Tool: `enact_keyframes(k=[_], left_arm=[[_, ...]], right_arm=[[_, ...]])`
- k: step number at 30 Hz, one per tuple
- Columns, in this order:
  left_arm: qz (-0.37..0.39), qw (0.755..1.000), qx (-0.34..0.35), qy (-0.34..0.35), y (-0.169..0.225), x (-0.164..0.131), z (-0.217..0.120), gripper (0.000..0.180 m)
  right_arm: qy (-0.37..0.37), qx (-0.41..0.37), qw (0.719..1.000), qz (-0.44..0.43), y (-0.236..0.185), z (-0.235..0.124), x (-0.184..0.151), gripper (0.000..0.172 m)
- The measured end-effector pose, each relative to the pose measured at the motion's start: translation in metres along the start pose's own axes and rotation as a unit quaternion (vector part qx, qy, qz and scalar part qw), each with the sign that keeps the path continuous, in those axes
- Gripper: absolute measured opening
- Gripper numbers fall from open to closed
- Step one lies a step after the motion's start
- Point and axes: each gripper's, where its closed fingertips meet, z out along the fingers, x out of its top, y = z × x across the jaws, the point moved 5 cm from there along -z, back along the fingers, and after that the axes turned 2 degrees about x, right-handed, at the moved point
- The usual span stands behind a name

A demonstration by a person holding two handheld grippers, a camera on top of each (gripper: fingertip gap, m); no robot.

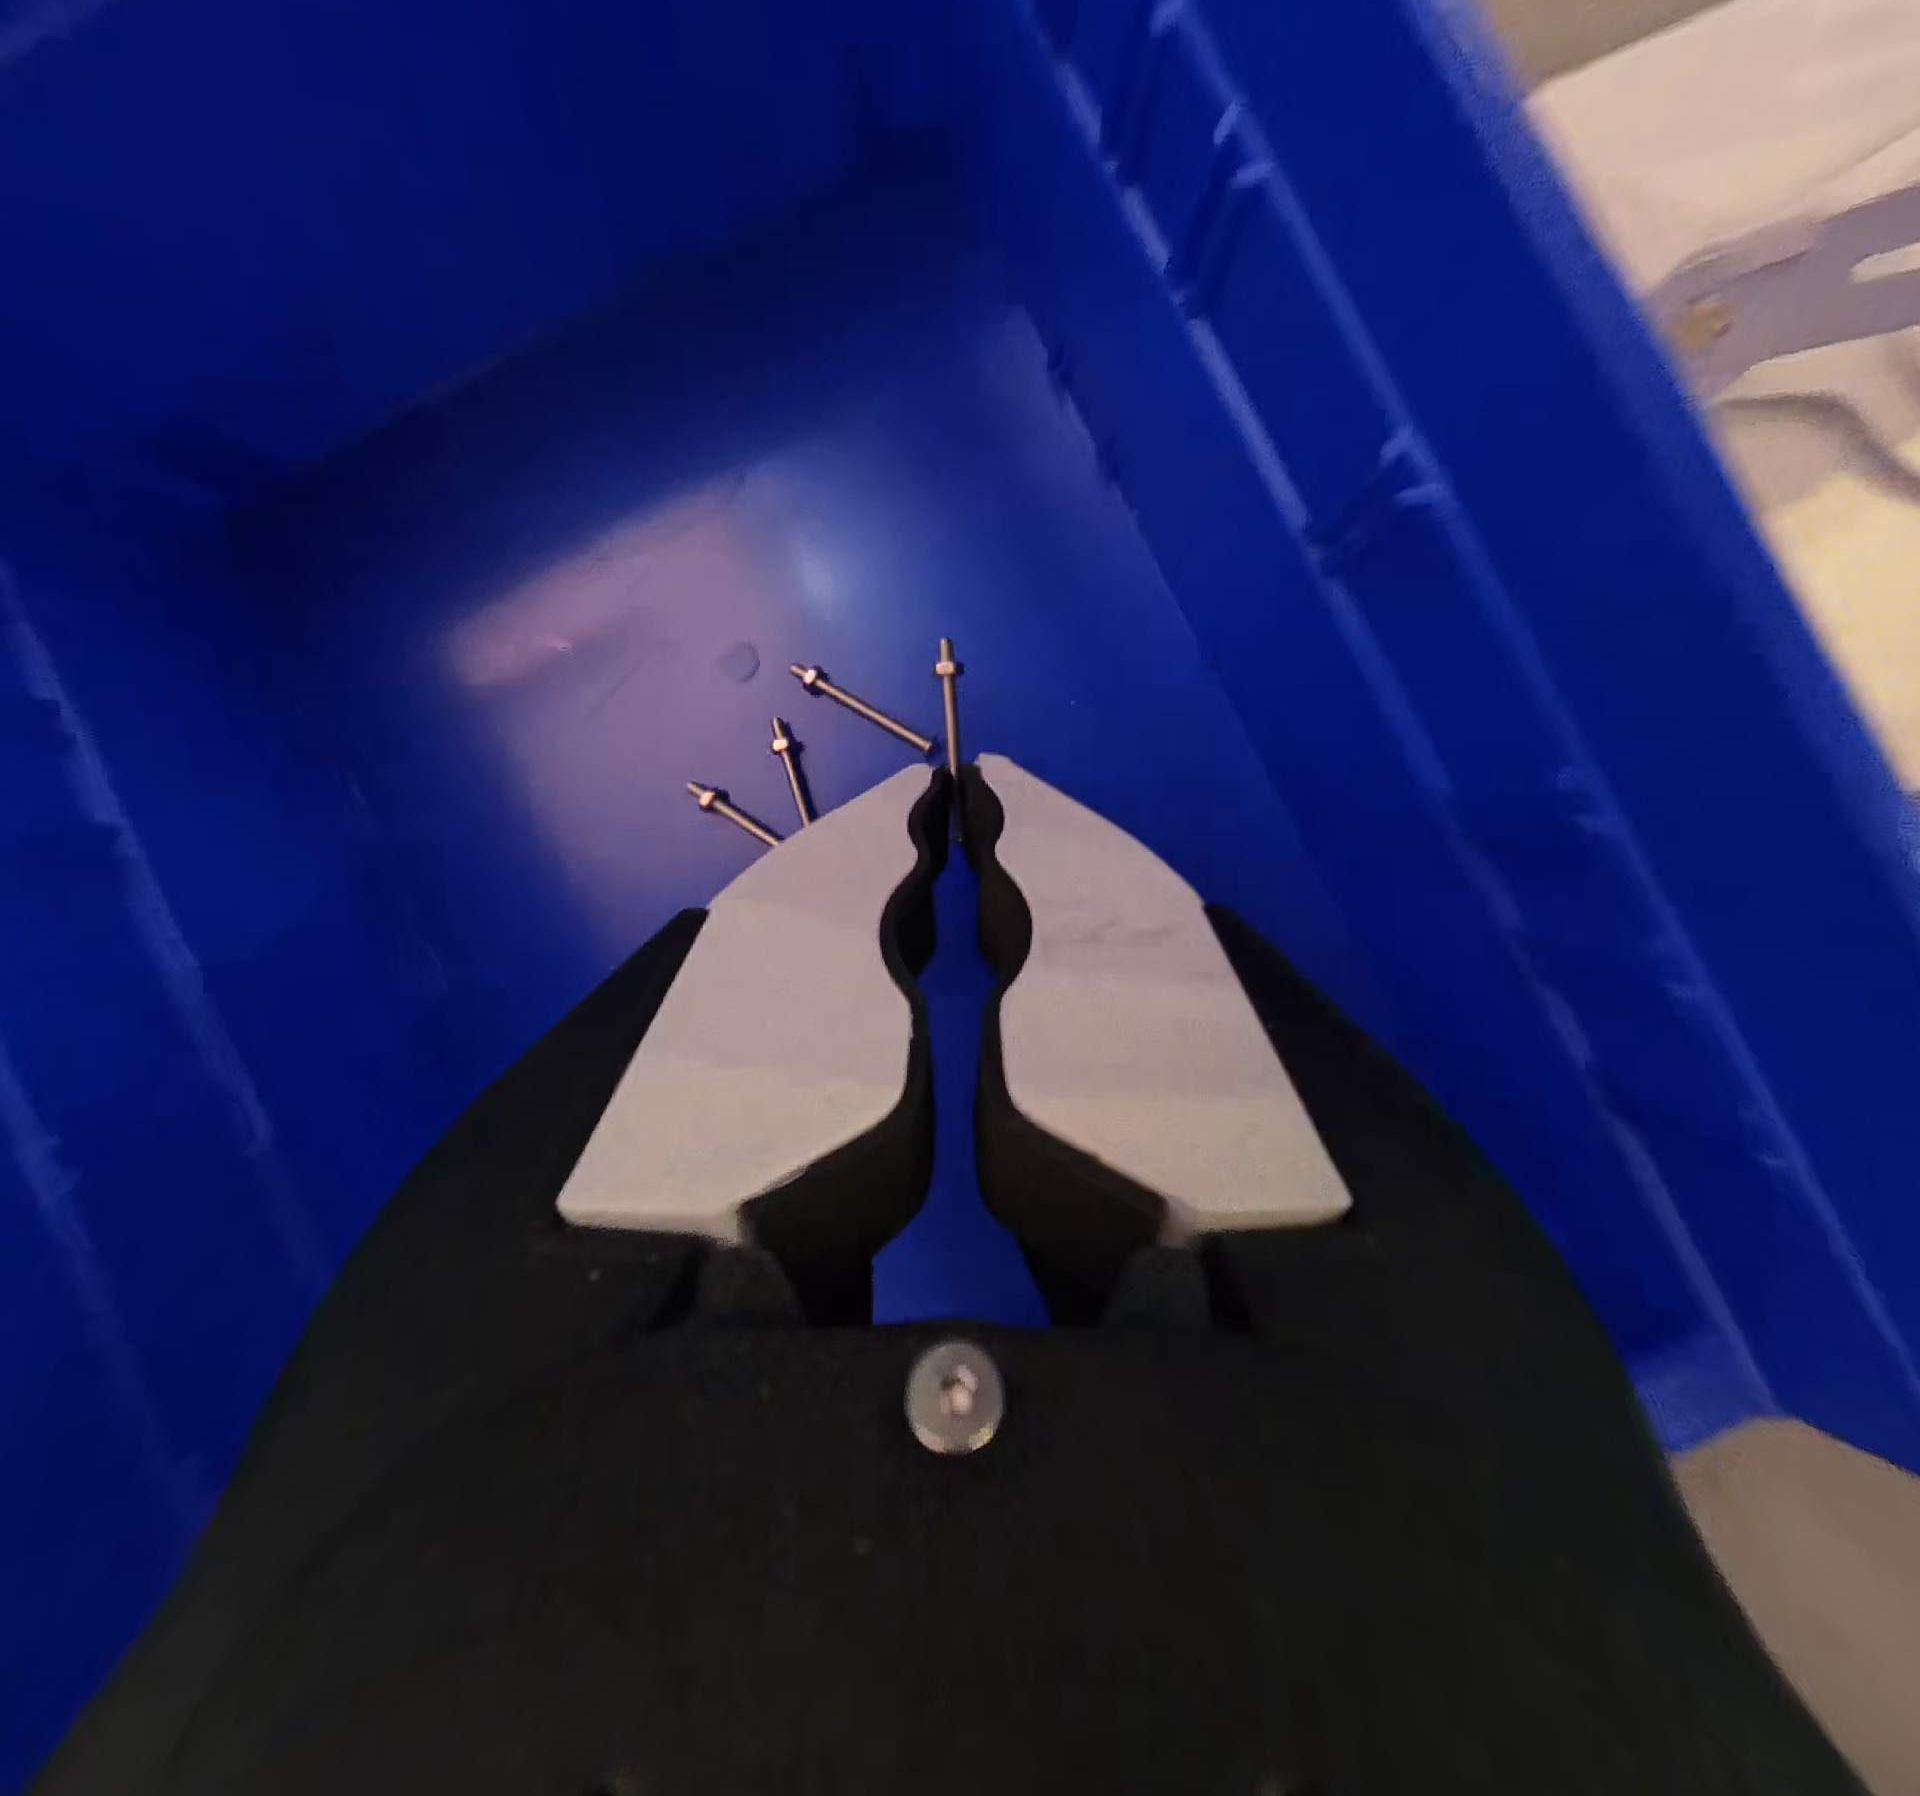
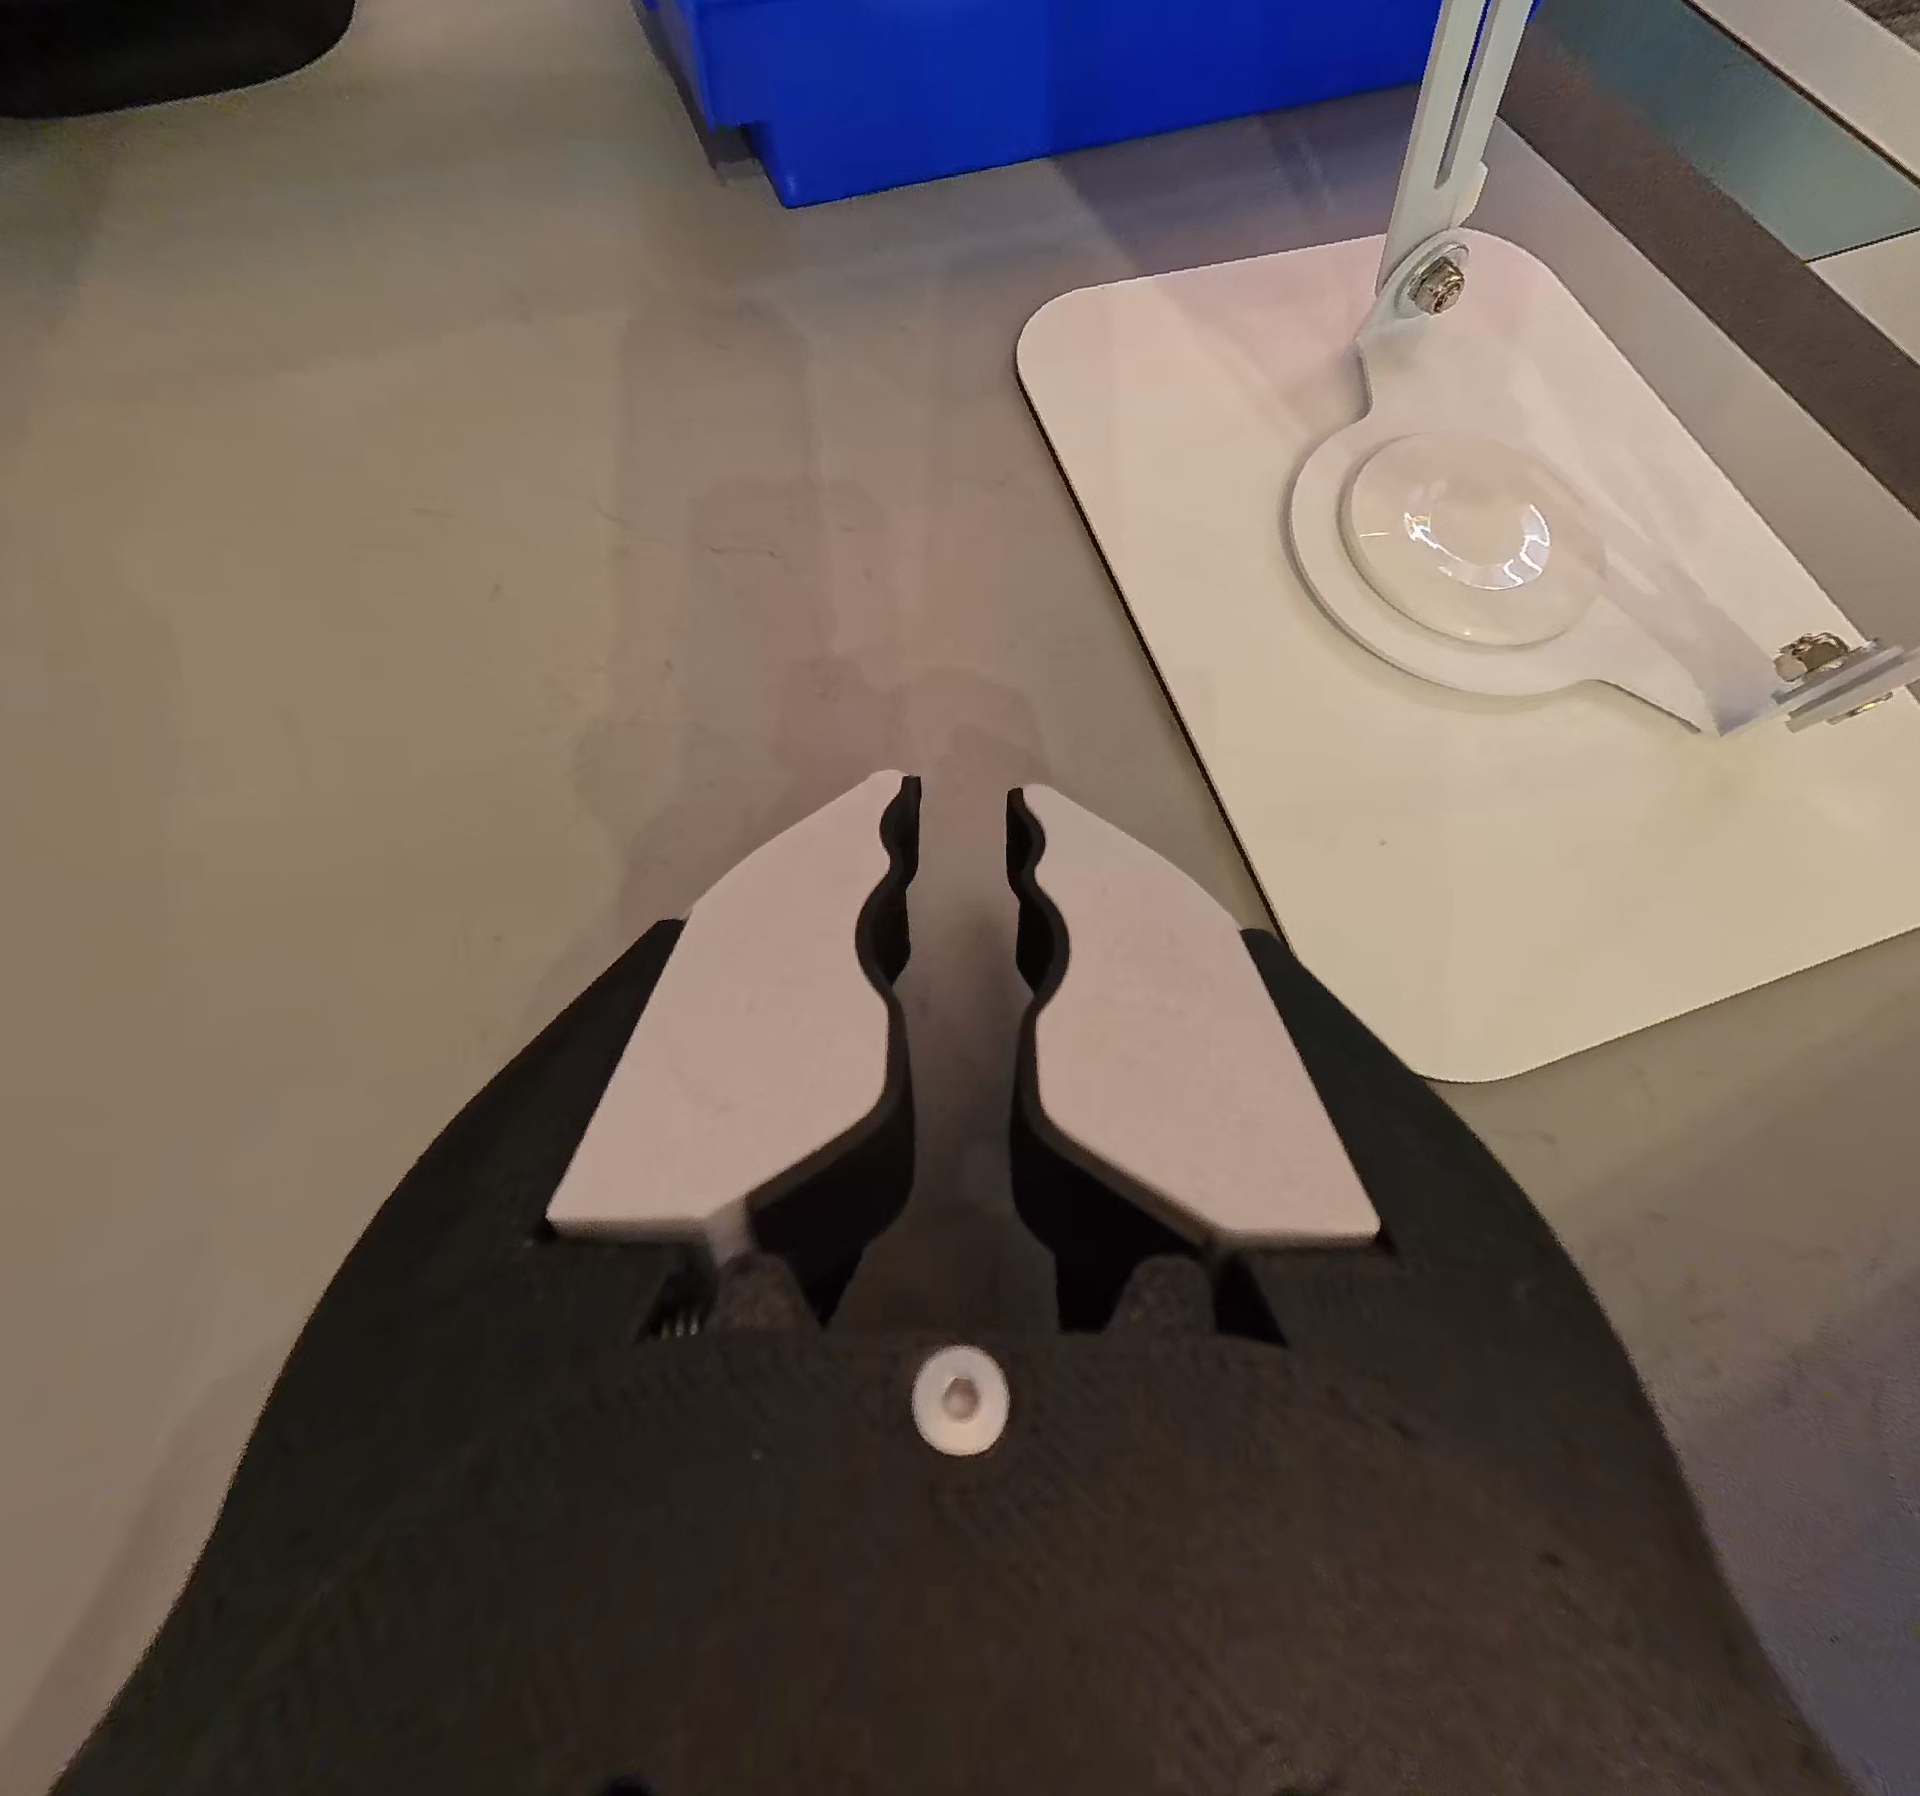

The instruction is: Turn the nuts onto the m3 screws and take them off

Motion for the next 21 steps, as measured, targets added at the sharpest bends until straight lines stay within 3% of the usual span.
enact_keyframes(k=[4, 11, 15, 21], left_arm=[[-0.023, 0.995, -0.033, 0.094, 0.006, 0.001, -0.039, 0.003], [-0.044, 0.978, -0.030, 0.202, 0.032, -0.026, -0.104, 0.002], [-0.023, 0.966, -0.043, 0.254, 0.071, -0.033, -0.136, 0.001], [0.011, 0.929, -0.153, 0.337, 0.156, -0.020, -0.156, 0.001]], right_arm=[[0.001, 0.000, 1.000, 0.001, 0.000, 0.000, 0.000, 0.016], [0.014, 0.001, 1.000, 0.008, 0.002, -0.003, 0.002, 0.016], [0.031, 0.005, 0.999, 0.016, 0.003, -0.006, 0.004, 0.016], [0.074, 0.030, 0.996, 0.041, 0.003, -0.013, 0.011, 0.016]])
